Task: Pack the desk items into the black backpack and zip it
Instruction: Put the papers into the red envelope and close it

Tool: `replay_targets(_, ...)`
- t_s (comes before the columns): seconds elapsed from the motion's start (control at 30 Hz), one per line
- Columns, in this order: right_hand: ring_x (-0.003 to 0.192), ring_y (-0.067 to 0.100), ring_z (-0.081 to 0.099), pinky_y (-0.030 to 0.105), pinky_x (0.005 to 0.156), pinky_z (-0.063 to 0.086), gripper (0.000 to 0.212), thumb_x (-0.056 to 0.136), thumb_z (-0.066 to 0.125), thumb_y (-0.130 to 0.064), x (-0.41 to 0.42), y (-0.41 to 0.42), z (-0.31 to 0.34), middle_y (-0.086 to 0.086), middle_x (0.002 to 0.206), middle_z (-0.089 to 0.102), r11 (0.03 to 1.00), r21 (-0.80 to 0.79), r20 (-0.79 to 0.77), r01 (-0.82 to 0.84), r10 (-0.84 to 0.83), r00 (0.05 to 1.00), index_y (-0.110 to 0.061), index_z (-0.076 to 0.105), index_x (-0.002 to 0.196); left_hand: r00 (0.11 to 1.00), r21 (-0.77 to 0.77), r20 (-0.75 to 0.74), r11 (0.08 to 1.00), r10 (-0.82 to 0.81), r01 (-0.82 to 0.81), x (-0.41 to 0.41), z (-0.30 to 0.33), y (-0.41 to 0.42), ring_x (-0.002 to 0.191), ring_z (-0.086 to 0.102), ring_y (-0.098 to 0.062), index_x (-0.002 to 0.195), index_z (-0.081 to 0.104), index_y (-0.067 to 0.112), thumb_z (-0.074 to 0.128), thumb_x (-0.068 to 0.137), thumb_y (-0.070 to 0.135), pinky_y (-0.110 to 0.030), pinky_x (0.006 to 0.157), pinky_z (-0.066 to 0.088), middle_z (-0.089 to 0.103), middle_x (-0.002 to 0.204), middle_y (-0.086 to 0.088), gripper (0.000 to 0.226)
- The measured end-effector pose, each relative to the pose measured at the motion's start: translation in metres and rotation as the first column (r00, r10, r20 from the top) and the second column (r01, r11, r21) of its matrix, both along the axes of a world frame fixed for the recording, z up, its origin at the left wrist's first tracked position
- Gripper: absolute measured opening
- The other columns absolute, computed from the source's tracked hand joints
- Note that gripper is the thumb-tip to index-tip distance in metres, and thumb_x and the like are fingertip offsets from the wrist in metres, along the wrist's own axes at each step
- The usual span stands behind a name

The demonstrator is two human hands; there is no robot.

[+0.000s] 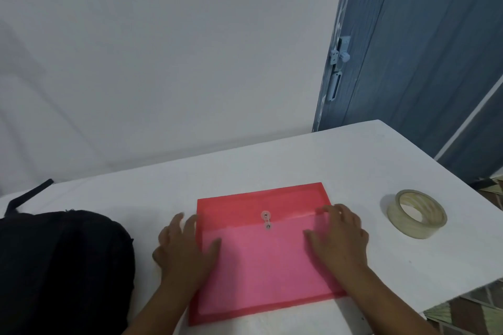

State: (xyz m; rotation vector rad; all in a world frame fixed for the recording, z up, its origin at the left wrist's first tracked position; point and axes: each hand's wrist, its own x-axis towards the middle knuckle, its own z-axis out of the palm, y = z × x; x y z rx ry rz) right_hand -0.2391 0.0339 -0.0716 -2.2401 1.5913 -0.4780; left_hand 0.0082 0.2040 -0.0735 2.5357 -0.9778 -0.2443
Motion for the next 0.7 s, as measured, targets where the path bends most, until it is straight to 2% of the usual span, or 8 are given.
replay_targets(0.07, 0.128, 0.024, 0.04, 0.042, 0.099, 0.038, 0.065, 0.078, 0.068, -0.057, -0.007, 0.0, 0.008, -0.004, 0.135, 0.048, 0.991, 0.106, -0.068, 0.083, -0.076, 0.995, -0.028, 0.047, 0.132, 0.989, 0.081, -0.066, 0.989, 0.129, -0.123, -0.01, 0.001, 0.008, 0.15, 0.01, -0.028, 0.153, 0.034, 0.026, 0.059, 0.085, 0.066, -0.052, 0.115, 0.024, 0.013, 0.166, -0.001, 0.083)
replay_targets(0.13, 0.125, 0.025, 0.041, 0.04, 0.096, 0.04, 0.067, 0.076, 0.072, -0.052, -0.01, 0.0, 0.014, -0.004, 0.13, 0.053, 0.98, 0.183, 0.001, 0.073, -0.074, 0.997, -0.026, 0.047, 0.132, 0.987, 0.115, -0.105, 0.987, 0.125, -0.113, -0.015, -0.001, 0.013, 0.151, 0.006, -0.028, 0.155, 0.029, 0.024, 0.055, 0.089, 0.064, -0.05, 0.118, 0.02, 0.008, 0.167, -0.001, 0.082)
replay_targets(0.23, 0.119, 0.025, 0.047, 0.04, 0.093, 0.047, 0.068, 0.068, 0.077, -0.042, -0.013, 0.0, 0.017, -0.007, 0.118, 0.058, 0.959, 0.282, 0.122, 0.037, -0.074, 0.99, -0.031, 0.049, 0.129, 0.984, 0.052, -0.151, 0.995, 0.09, -0.083, -0.022, -0.002, 0.017, 0.148, 0.024, -0.03, 0.15, 0.037, 0.023, 0.065, 0.084, 0.054, -0.051, 0.117, 0.026, 0.031, 0.159, -0.006, 0.078)
replay_targets(0.37, 0.094, 0.012, 0.065, 0.032, 0.081, 0.054, 0.057, 0.073, 0.08, -0.019, -0.023, -0.002, 0.022, -0.008, 0.105, 0.065, 0.906, 0.422, 0.47, -0.012, -0.208, 0.858, -0.033, 0.052, 0.12, 0.896, -0.319, -0.445, 0.934, 0.005, -0.163, -0.029, 0.013, 0.029, 0.102, 0.066, -0.016, 0.133, 0.041, 0.035, 0.071, 0.084, 0.017, -0.038, 0.083, 0.055, 0.063, 0.123, 0.002, 0.06)
replay_targets(0.43, 0.096, 0.012, 0.066, 0.037, 0.086, 0.056, 0.061, 0.077, 0.081, -0.015, -0.029, -0.004, 0.024, -0.007, 0.108, 0.065, 0.88, 0.472, 0.567, -0.055, -0.255, 0.783, -0.033, 0.05, 0.127, 0.836, -0.408, -0.544, 0.893, -0.071, -0.19, -0.033, 0.022, 0.035, 0.09, 0.071, -0.011, 0.131, 0.041, 0.038, 0.063, 0.091, 0.0, -0.031, 0.073, 0.057, 0.069, 0.116, 0.003, 0.059)
replay_targets(0.53, 0.099, 0.025, 0.071, 0.048, 0.09, 0.057, 0.065, 0.078, 0.084, -0.017, -0.036, -0.014, 0.026, 0.005, 0.112, 0.071, 0.785, 0.586, 0.664, -0.202, -0.322, 0.675, -0.022, 0.053, 0.135, 0.8, -0.489, -0.594, 0.828, -0.084, -0.276, -0.038, 0.029, 0.04, 0.092, 0.072, -0.012, 0.127, 0.044, 0.043, 0.059, 0.092, -0.007, -0.03, 0.071, 0.058, 0.073, 0.107, 0.008, 0.063)
replay_targets(0.6, 0.095, 0.032, 0.073, 0.048, 0.089, 0.057, 0.045, 0.084, 0.077, -0.019, -0.037, -0.023, 0.034, 0.017, 0.107, 0.074, 0.655, 0.667, 0.703, -0.355, -0.394, 0.593, -0.007, 0.064, 0.126, 0.788, -0.513, -0.613, 0.787, -0.057, -0.342, -0.038, 0.032, 0.044, 0.093, 0.072, -0.011, 0.132, 0.043, 0.044, 0.062, 0.092, -0.007, -0.032, 0.073, 0.059, 0.074, 0.107, 0.008, 0.067)
replay_targets(0.7, 0.096, 0.033, 0.073, 0.041, 0.083, 0.057, 0.028, 0.096, 0.063, -0.027, -0.032, -0.03, 0.045, 0.018, 0.107, 0.075, 0.569, 0.687, 0.691, -0.451, -0.322, 0.647, -0.009, 0.069, 0.116, 0.8, -0.555, -0.599, 0.742, -0.041, -0.377, -0.038, 0.035, 0.048, 0.097, 0.073, -0.016, 0.133, 0.05, 0.038, 0.066, 0.09, -0.007, -0.037, 0.077, 0.06, 0.075, 0.11, 0.005, 0.065)
